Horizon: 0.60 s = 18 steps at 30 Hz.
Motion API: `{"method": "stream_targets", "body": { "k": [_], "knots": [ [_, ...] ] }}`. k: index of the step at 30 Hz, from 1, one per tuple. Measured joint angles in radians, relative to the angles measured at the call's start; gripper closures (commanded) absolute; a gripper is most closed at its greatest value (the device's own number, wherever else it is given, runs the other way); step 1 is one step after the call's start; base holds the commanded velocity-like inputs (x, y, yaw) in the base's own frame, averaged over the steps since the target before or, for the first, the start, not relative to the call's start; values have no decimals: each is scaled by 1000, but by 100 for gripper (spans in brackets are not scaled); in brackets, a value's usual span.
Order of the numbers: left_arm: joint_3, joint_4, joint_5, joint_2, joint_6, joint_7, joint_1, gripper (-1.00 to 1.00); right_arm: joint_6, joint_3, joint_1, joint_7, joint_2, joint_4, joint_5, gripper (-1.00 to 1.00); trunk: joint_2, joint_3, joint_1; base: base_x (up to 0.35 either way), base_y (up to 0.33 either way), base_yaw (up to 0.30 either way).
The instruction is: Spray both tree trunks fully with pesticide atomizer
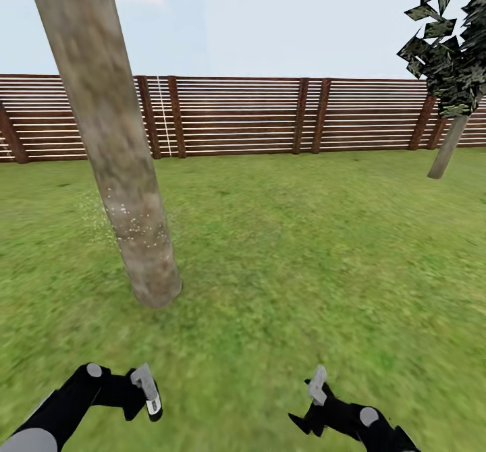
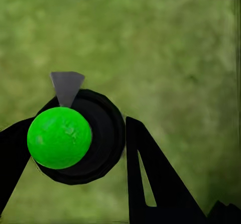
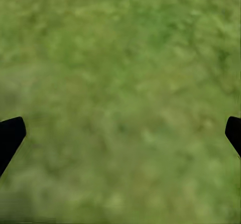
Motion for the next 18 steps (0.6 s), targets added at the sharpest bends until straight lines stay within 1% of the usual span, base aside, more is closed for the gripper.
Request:
{"method": "stream_targets", "body": {
  "k": [1,2,4,5,6,8,9,10,11,12,13,15,16,17,18],
  "knots": [
    [-23,0,0,-6,2,-1,0,100,1,44,-1,8,12,-14,0,100,0,0,0,0,0,0],
    [-37,0,-1,-11,4,-1,0,100,1,71,-2,12,23,-22,-1,100,0,0,0,0,0,0],
    [-50,1,-2,-16,4,-3,-2,100,1,94,-4,16,42,-29,-1,100,0,0,0,0,0,0],
    [-51,3,-2,-16,3,-3,-2,100,1,98,-5,17,52,-33,-1,100,0,0,0,0,0,0],
    [-53,8,-2,-17,1,-3,-1,100,1,101,-7,19,71,-42,0,100,0,0,0,0,0,0],
    [-68,11,-3,-30,1,-4,-1,100,0,107,-10,35,105,-49,1,100,0,0,0,0,0,0],
    [-86,12,-4,-40,1,-5,-1,100,0,133,-11,48,121,-51,2,100,0,0,0,0,0,0],
    [-100,12,-4,-44,2,-5,-1,100,0,172,-12,53,128,-52,2,100,0,0,0,0,0,0],
    [-110,12,-3,-51,1,-5,-1,100,0,221,-13,56,137,-53,0,100,0,0,0,0,0,0],
    [-115,12,-4,-55,1,-5,-1,100,1,241,-13,57,143,-53,0,100,0,0,0,0,0,0],
    [-118,12,-4,-61,0,-5,-1,100,1,254,-14,60,154,-53,-1,100,0,0,0,0,0,0],
    [-124,12,-5,-79,0,-5,-1,100,1,261,-24,69,175,-54,-1,100,0,0,0,0,0,0],
    [-148,12,-5,-87,0,-5,-1,100,1,262,-32,79,184,-54,-1,100,0,0,0,0,0,0],
    [-179,12,-5,-90,1,-4,-1,100,1,263,-38,93,188,-54,-1,100,0,0,0,0,0,0],
    [-197,12,-5,-92,1,-4,-1,100,2,263,-43,100,188,-54,-1,100,0,0,0,0,0,0]
  ]
}}
